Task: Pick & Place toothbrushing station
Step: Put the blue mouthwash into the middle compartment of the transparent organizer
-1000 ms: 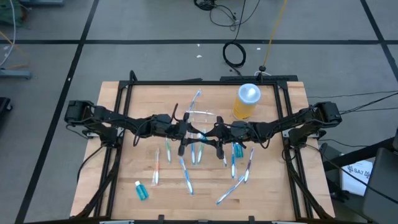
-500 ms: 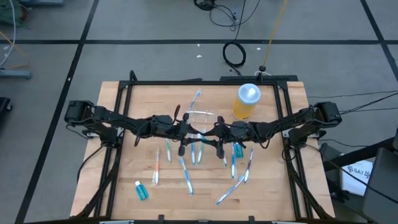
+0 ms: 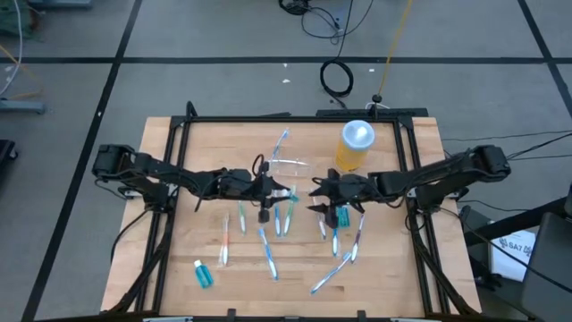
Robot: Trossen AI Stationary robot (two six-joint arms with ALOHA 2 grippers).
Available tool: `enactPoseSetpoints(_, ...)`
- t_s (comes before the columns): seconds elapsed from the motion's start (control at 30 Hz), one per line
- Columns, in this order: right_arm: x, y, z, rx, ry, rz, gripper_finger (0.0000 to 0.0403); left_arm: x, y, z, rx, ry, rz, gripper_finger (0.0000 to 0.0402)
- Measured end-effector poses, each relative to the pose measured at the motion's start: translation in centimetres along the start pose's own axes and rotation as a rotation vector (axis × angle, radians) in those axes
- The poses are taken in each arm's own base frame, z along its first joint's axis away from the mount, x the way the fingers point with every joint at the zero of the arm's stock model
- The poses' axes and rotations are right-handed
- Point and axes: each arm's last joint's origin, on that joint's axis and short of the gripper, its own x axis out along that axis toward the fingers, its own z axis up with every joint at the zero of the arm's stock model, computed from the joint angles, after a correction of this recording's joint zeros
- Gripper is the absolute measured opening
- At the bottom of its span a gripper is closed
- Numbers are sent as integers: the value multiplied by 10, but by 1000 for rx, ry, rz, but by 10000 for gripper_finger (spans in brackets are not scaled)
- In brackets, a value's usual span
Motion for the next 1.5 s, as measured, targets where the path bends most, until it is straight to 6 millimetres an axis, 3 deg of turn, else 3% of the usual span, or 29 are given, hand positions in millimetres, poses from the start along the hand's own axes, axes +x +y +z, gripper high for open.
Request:
enactPoseSetpoints(0.13,-2,6,-8,4,62,8,191,3,6,12,-29,72,146,117)
enactPoseSetpoints(0.23,3,10,-3,-2,-7,13,186,5,17,23,-25,117,249,118)
enactPoseSetpoints(0.47,9,10,-6,-84,18,59,184,4,66,49,-108,179,413,119)
enactPoseSetpoints(0.63,-2,7,-7,-84,51,-10,183,12,93,32,-167,252,391,119)
enactPoseSetpoints(0.97,-2,8,-5,-89,33,0,180,48,104,-17,-168,400,354,120)
enactPoseSetpoints(1.3,-2,7,-5,-93,35,-1,176,44,128,-24,-203,411,393,120)
enactPoseSetpoints(1.5,-2,8,-5,-94,35,0,176,44,129,-25,-225,407,352,120)
